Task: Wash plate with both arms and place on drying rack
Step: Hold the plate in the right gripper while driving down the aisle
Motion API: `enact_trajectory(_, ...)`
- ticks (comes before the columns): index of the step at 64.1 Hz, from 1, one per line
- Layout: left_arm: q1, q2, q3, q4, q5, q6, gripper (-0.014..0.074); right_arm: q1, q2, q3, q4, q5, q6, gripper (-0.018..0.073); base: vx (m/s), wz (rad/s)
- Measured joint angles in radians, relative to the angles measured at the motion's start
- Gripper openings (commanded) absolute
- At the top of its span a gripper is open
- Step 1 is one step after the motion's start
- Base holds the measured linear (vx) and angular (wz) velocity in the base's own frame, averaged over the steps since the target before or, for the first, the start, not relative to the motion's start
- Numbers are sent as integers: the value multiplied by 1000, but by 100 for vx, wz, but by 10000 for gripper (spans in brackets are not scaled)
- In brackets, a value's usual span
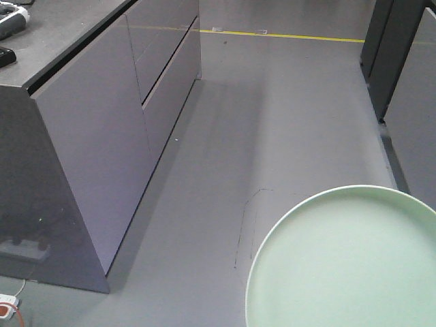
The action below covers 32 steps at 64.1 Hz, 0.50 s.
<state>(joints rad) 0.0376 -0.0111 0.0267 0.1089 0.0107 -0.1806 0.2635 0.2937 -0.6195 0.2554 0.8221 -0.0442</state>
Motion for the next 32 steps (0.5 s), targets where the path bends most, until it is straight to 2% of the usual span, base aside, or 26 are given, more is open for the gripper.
enact_trajectory(32,0,0,0,0,0,0,-6,0,0,0,0,0,0,-2,28,-9)
